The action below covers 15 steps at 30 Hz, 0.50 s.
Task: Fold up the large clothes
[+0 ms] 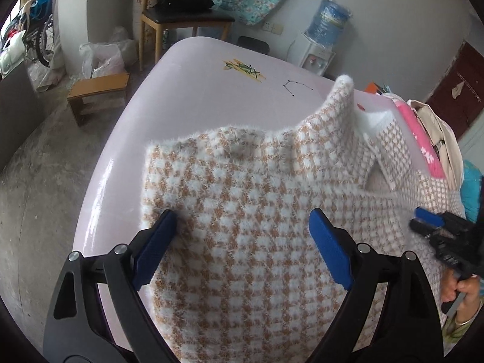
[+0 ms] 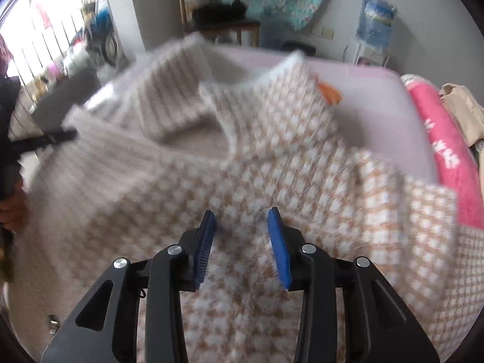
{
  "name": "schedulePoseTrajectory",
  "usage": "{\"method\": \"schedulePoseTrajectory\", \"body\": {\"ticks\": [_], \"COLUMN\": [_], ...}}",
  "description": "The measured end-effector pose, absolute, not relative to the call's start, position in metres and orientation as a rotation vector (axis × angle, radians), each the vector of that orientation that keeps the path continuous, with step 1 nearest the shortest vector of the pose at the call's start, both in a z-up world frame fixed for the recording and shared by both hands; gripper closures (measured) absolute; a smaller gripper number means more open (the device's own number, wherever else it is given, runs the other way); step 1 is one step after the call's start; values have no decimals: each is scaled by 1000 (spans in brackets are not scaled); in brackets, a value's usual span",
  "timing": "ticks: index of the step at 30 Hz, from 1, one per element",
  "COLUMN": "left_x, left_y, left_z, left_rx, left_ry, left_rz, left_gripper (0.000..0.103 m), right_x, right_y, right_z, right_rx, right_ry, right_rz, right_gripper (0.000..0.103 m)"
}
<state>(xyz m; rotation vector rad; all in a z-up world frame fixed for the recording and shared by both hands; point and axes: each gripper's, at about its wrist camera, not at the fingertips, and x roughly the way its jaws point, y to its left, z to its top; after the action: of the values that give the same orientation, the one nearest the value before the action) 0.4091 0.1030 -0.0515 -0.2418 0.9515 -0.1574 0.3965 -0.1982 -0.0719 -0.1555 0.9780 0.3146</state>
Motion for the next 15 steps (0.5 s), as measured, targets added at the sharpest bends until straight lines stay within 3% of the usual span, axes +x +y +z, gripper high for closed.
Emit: {"method": "schedulePoseTrajectory", "body": {"ticks": [5,8,13,15], "left_x": [381,353,338,331], "left_y": [102,77,44,43], "left_z": [-28,-17,-57,-62], "left_rx": [-232,-88,56,74], "left_ry": [898,853,973,930], "left_rz": [-136,-151,-97,-79], "left_gripper": [18,18,17,17], "right_x": [385,370,362,356], "right_y": [-182,-156,-112,-99], "right_z": [-50,-38,-51,-65], "right_rx": [-176,-166,-199,-286], "right_ry": [966,944,952,976], "right_rz": [321,436,560,537], "right_gripper": [65,65,65,65]}}
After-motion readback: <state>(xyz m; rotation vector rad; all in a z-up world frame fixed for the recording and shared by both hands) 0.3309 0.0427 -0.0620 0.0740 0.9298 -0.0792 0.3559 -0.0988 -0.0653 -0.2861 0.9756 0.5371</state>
